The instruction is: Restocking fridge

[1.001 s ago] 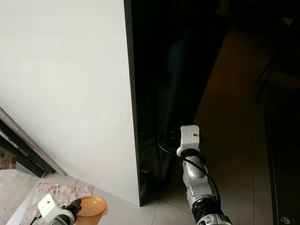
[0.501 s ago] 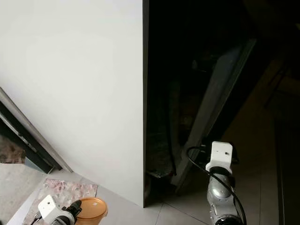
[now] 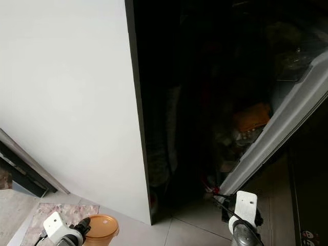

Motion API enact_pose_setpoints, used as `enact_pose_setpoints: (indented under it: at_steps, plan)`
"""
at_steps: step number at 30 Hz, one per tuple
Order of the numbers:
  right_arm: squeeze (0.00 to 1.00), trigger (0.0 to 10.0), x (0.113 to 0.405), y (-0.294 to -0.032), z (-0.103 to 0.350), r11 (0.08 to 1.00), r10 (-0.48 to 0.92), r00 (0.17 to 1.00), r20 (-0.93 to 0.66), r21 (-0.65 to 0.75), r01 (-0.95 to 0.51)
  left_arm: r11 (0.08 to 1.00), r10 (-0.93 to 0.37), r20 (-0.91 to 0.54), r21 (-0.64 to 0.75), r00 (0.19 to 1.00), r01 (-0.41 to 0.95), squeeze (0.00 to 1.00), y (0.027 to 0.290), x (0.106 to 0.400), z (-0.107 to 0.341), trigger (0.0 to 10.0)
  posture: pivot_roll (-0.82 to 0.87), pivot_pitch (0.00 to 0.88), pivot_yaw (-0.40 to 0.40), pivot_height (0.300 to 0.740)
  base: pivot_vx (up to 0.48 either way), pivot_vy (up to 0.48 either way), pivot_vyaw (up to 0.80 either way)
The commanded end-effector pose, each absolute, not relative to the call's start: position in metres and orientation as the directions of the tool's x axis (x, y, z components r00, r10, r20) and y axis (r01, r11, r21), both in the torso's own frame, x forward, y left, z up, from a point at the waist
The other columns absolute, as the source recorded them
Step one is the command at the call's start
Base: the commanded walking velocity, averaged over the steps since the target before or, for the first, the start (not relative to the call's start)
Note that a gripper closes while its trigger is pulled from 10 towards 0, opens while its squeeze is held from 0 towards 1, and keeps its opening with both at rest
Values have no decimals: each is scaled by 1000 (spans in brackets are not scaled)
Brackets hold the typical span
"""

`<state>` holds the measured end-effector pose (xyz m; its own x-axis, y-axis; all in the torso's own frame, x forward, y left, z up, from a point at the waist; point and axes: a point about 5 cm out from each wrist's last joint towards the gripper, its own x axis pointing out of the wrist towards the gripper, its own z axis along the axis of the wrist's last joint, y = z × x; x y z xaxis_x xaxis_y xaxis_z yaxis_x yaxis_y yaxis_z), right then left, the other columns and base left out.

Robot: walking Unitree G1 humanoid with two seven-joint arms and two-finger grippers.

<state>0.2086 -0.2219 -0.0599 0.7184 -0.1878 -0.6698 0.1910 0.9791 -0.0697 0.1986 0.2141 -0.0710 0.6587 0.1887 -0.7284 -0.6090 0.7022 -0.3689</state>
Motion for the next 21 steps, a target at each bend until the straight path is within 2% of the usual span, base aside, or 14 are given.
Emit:
enact_pose_setpoints:
  at_steps: [1,3,7,11,21]
  plan:
    - [0,10000,202,-219,-66,987,-149,690,-708,-63,149,715,187,-747,-342,639,-609,0,215,192,-75,10000,-5,76,-16,740,0,0,0]
    - [0,10000,187,-203,-78,999,-40,619,-784,-36,19,719,182,-749,-341,637,-606,0,214,192,-75,10000,-3,75,-12,740,0,0,0]
    - [0,10000,178,-195,-84,998,20,574,-819,-21,-65,723,179,-751,-338,636,-602,0,213,192,-75,10000,3,75,-13,740,0,0,0]
    - [0,10000,176,-194,-86,1000,15,559,-829,-2,-29,732,194,-749,-320,633,-602,0,215,191,-75,10000,3,74,-11,740,0,0,0]
    - [0,10000,169,-184,-90,998,49,536,-843,17,-64,759,193,-754,-290,627,-582,0,216,189,-76,10000,5,67,-8,740,0,-29,0]
